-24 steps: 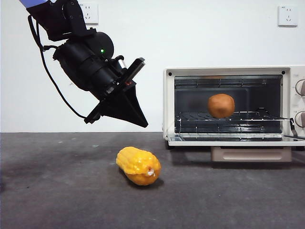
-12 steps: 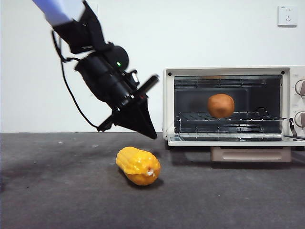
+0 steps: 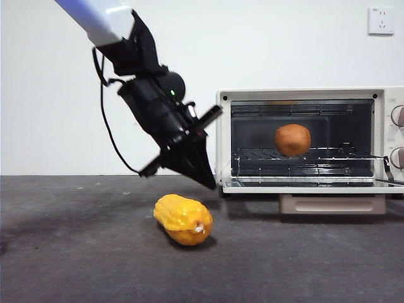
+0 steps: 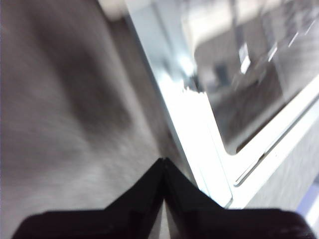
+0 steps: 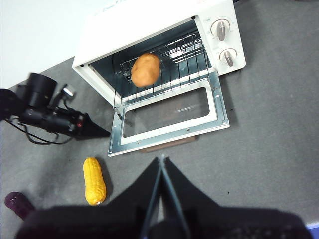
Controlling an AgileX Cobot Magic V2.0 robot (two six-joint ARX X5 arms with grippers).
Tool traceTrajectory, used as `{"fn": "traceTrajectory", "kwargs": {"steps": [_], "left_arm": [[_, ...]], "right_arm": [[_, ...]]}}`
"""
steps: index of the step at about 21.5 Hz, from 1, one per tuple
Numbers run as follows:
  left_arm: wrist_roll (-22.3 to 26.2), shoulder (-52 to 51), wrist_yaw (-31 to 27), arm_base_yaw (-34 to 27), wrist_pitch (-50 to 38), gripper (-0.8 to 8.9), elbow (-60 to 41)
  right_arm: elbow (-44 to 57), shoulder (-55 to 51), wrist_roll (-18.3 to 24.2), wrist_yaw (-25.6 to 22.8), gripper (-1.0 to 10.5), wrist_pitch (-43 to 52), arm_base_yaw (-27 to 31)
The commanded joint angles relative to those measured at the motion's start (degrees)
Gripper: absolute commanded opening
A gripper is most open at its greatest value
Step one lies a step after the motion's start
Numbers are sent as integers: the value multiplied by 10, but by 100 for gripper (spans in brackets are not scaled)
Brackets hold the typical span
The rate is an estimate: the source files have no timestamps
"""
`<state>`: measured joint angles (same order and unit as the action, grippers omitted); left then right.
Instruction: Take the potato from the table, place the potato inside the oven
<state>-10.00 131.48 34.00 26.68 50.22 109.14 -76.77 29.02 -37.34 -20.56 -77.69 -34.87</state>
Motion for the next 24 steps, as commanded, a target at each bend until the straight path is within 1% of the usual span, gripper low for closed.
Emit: {"fn": "traceTrajectory", "kwargs": {"steps": [1,7,9,10,12,15,17,20,24], "left_arm": [[21,18,24,12,4,-8,-3],[20,24,24,23,0,-8,-3],[20,26,35,23,1,-8,-3],[17,28,47,22,-1,-8,-3],[9,32,88,21,-11,-9,-3],[-19,36,141,16,-36,-8,-3],[-32,36,151,14,-52,-9,-3],[-52,36,195,5,-70,-9,-3],[-57,36,228,-7,-81,-9,-3]], "right_arm": [[2,-2,-6,0,-12,-12,0],[2,-2,-6,1,-12,-12,0],[2,-2,-6,2,-12,-12,0],[2,-2,-6,2,-12,-12,0],[2,-2,-6,2,-12,-12,0],[2,-2,-6,2,-12,-12,0],[2,-2,-6,2,-12,-12,0],[2,-2,-7,2,-12,-12,0],[2,-2,-11,7,-12,-12,0]]}}
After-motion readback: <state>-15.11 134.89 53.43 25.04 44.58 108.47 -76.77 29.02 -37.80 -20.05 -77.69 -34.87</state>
